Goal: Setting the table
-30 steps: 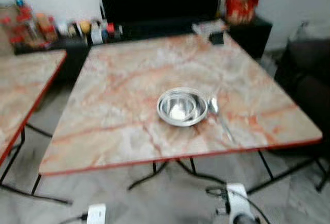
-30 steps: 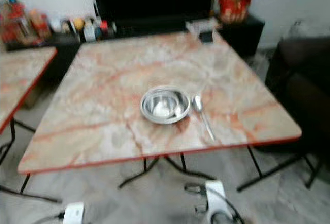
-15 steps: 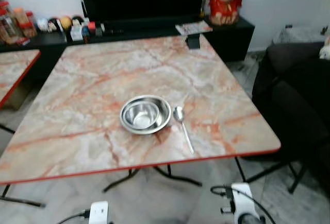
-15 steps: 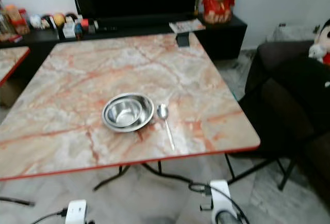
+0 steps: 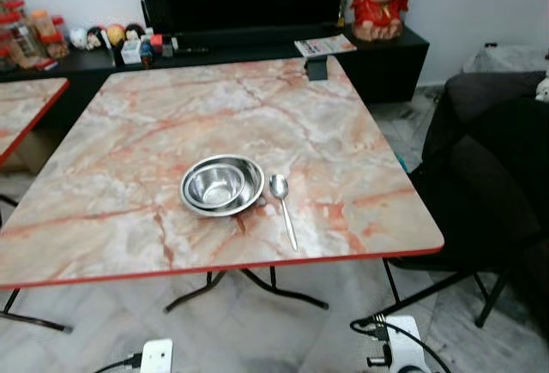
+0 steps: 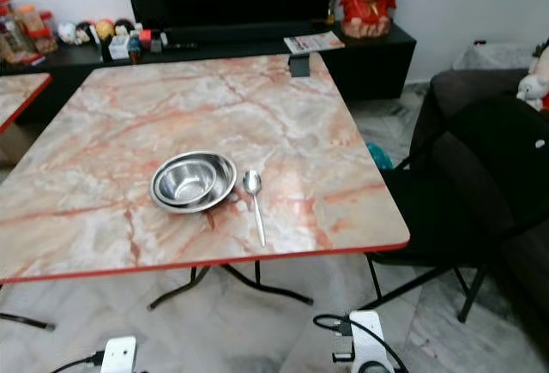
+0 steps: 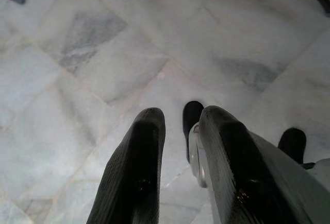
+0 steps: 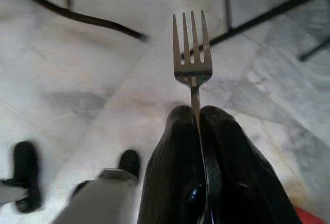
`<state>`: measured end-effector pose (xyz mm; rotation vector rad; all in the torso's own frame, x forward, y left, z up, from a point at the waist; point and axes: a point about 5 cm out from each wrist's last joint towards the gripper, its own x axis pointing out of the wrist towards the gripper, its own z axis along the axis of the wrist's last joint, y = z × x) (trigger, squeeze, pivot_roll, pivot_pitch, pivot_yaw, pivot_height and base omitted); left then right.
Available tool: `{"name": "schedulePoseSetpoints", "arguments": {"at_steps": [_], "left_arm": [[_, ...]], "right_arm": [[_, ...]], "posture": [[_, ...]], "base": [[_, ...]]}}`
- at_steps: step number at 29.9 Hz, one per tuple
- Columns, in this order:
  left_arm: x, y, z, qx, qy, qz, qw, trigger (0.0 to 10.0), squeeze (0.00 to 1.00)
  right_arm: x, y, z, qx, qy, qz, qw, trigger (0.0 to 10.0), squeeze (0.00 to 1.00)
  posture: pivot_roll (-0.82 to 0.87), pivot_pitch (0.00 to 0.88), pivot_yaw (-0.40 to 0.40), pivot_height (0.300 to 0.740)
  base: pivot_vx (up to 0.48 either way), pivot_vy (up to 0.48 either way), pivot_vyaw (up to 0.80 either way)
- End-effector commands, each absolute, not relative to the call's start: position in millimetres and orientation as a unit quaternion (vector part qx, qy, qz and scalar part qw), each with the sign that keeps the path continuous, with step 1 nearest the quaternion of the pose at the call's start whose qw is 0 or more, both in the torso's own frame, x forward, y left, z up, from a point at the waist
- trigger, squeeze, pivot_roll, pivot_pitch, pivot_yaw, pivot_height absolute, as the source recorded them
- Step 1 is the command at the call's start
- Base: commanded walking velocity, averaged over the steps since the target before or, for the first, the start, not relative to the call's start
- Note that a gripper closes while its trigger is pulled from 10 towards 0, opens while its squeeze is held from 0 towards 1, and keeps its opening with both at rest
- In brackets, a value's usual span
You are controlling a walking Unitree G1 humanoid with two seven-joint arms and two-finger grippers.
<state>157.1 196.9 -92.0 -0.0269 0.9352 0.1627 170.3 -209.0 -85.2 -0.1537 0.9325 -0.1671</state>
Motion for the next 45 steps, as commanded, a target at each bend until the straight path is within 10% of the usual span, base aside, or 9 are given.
{"name": "schedulePoseSetpoints", "arguments": {"at_steps": [1,20,23,45], "left_arm": [[156.5,200.7,-91.9,-0.008,0.454,0.078,0.887,10.0,0.0],[160.5,203.2,-90.1,0.0,0.453,0.074,0.888,10.0,0.0],[163.1,201.5,-89.3,-0.001,0.451,0.072,0.89,10.0,0.0],[161.5,199.8,-90.3,-0.003,0.453,0.069,0.889,10.0,0.0]], "right_arm": [[167.7,-227.9,-82.2,-0.116,0.453,-0.16,0.869,10.0,0.0],[197.0,-274.7,-43.3,-0.188,0.355,-0.389,0.829,10.0,0.0],[248.1,-285.0,4.7,-0.215,0.229,-0.441,0.841,10.0,0.0],[325.2,-287.2,136.6,-0.214,-0.069,-0.433,0.873,10.0,0.0]], "posture": [[-0.05,0.0,0.041,0.732],[-0.06,0.0,0.059,0.732],[-0.06,0.0,0.054,0.732],[-0.07,0.0,0.056,0.732]], "base": [[0.0,0.0,0.0],[0.0,0.0,0.0],[0.0,0.0,0.0],[0.0,0.0,0.0]]}}
